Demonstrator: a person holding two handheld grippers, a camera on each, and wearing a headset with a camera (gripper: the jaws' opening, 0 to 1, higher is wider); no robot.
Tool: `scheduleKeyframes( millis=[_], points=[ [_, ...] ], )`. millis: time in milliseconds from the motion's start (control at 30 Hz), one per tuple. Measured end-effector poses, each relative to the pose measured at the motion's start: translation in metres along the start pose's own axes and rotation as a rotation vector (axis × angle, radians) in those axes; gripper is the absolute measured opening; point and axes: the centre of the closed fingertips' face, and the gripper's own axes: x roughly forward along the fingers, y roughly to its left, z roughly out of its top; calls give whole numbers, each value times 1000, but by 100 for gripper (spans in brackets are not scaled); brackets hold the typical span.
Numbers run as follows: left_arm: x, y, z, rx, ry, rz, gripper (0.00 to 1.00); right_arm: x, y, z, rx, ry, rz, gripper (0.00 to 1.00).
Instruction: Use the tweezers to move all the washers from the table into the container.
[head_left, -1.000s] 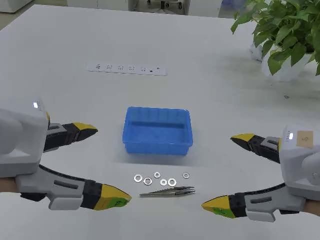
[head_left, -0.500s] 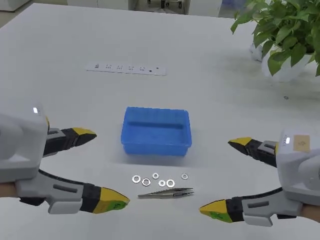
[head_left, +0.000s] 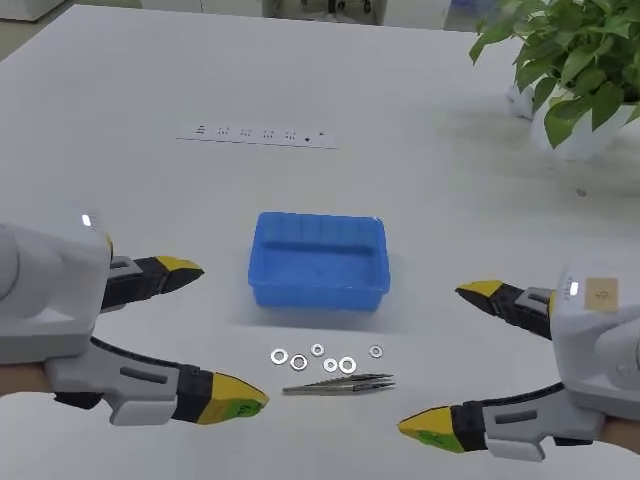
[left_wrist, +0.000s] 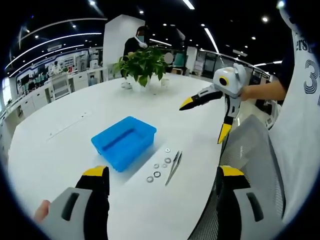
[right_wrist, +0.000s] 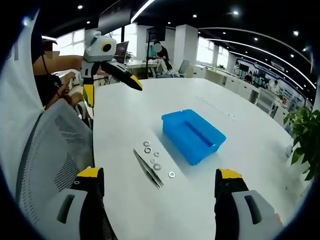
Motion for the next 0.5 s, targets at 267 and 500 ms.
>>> scheduleKeyframes(
  millis=[267,500],
  points=[
    [1,3,-1,-3,4,2,94,-5,-6,-2,3,1,-17,92],
    [1,3,-4,-14,6,2,93,-4,-9,-1,0,8,-20,92]
  ],
)
